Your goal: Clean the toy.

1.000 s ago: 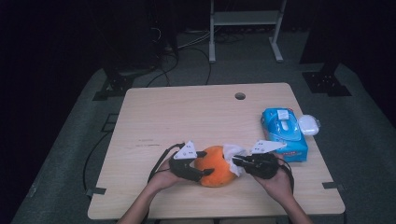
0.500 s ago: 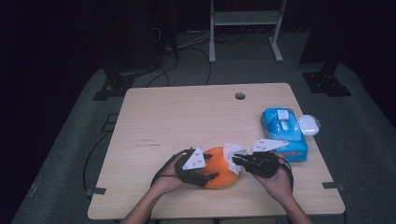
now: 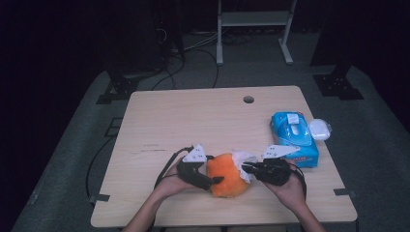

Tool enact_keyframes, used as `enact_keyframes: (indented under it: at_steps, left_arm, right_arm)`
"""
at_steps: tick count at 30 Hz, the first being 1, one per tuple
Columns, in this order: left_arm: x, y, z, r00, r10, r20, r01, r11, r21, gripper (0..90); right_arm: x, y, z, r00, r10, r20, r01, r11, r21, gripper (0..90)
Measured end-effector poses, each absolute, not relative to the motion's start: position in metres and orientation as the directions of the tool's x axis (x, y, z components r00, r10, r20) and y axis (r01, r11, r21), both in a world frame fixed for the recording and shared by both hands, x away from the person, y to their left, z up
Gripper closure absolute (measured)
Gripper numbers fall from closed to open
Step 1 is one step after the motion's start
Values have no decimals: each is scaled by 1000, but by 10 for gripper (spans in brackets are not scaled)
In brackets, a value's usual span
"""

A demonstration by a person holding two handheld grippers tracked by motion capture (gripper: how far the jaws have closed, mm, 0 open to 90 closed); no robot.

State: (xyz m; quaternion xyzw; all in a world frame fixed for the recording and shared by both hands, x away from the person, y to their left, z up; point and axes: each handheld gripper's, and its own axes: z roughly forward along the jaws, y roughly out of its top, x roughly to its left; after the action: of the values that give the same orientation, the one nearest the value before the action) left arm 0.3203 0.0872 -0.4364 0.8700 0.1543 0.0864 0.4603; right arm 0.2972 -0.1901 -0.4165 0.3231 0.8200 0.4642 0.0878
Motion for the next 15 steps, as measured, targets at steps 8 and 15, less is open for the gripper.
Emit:
enact_keyframes:
  at_steps: [8, 15]
  left_arm:
    - [303, 77, -432, 938, 296, 181, 28, -586, 810, 315]
    - [297, 71, -432, 931, 277, 237, -25, -598, 801, 331]
  right_arm:
    - [288, -155, -402, -834, 545, 86, 352, 405, 844, 828]
    - [297, -177, -408, -770, 625, 125, 423, 354, 834, 829]
